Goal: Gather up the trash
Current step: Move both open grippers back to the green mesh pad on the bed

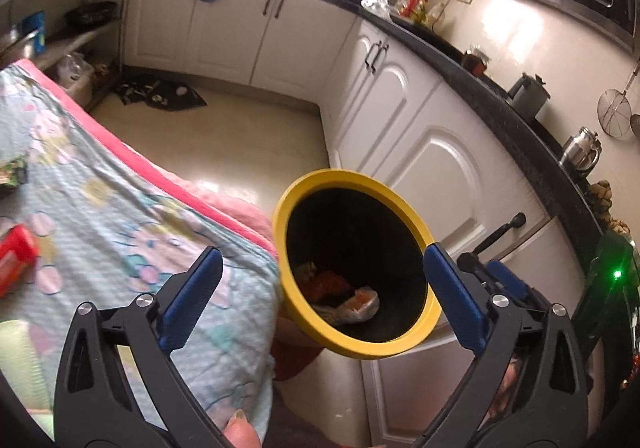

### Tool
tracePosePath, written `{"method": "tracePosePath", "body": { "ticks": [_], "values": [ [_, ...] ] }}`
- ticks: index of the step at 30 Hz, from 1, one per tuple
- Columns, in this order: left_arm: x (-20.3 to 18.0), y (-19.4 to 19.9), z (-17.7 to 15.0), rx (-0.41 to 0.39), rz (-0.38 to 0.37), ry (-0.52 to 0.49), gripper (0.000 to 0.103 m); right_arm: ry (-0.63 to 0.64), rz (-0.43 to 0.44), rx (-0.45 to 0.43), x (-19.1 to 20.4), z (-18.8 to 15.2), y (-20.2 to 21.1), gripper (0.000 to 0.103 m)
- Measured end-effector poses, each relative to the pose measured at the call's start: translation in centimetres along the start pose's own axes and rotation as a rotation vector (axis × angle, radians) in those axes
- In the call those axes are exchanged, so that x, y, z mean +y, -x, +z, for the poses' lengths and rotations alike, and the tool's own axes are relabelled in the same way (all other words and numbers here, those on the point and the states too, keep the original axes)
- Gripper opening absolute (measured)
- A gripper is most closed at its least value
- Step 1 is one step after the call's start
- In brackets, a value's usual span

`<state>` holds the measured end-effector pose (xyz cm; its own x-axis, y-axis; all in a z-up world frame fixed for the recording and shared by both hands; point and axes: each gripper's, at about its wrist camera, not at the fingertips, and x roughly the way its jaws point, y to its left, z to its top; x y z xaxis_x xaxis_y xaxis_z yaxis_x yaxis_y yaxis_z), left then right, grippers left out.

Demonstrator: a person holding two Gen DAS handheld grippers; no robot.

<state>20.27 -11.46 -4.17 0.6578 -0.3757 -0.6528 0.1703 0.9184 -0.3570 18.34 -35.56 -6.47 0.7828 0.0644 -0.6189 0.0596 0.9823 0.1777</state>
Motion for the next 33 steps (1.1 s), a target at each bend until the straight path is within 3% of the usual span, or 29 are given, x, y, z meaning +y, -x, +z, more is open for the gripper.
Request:
{"method": "tracePosePath", "body": {
  "ticks": [16, 33],
  "values": [
    [3.4, 9.6, 0.2, -0.191, 0.088, 0.052, 0.092, 0.073, 0.133, -0.107, 4.7, 1.6, 5.6, 0.079],
    [7.9, 16.5, -0.9, -0.294, 0.186, 0.1, 0.092, 0.192, 0.298, -0.124, 11.8, 0.5, 9.3, 0.08]
  ]
}}
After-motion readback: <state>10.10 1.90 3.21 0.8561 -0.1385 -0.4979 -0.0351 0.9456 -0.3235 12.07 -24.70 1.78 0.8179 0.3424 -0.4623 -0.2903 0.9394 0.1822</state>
